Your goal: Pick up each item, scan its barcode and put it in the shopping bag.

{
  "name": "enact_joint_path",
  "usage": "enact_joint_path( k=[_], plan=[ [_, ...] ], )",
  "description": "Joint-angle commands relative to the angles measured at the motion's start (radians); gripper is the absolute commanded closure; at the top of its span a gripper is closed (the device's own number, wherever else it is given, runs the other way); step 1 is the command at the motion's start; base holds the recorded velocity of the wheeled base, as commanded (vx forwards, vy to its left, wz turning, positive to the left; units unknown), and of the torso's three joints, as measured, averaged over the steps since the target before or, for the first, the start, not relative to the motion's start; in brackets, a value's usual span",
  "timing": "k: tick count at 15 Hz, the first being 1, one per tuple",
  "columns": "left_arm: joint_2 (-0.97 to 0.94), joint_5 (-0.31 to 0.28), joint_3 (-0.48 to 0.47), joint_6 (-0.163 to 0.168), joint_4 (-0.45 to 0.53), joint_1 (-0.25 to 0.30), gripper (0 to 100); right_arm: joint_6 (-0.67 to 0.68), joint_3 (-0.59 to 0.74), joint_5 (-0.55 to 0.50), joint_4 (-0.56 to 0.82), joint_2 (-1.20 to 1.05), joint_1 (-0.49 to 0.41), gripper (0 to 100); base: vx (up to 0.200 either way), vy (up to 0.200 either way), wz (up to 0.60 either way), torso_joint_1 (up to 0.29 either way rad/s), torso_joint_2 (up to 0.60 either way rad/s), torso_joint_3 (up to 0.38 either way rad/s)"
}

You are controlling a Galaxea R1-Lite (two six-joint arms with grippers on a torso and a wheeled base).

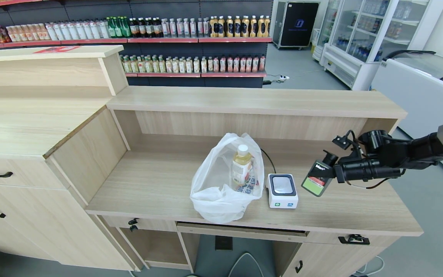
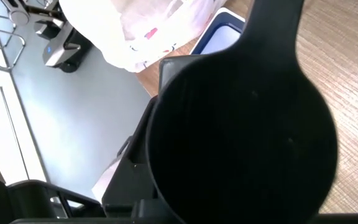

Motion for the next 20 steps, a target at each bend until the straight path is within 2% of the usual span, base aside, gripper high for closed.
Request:
enact_joint_path(
  k=[1, 11, 20],
  plan=[
    [0.0, 0.0, 0.0, 0.0, 0.0, 0.001, 100, -0.001, -0.006, 0.001, -0.001, 0.012, 0.006, 100, 0.0, 0.0, 0.0, 0.0, 0.0, 0.0],
    [0.0, 0.0, 0.0, 0.0, 0.0, 0.001, 100, 0.007, -0.098, 0.004, -0.006, 0.081, 0.067, 100, 0.0, 0.0, 0.0, 0.0, 0.0, 0.0],
    [0.0, 0.0, 0.0, 0.0, 0.0, 0.001, 100, 0.014, -0.124, 0.001, -0.006, 0.101, 0.073, 100, 0.0, 0.0, 0.0, 0.0, 0.0, 0.0]
  ],
)
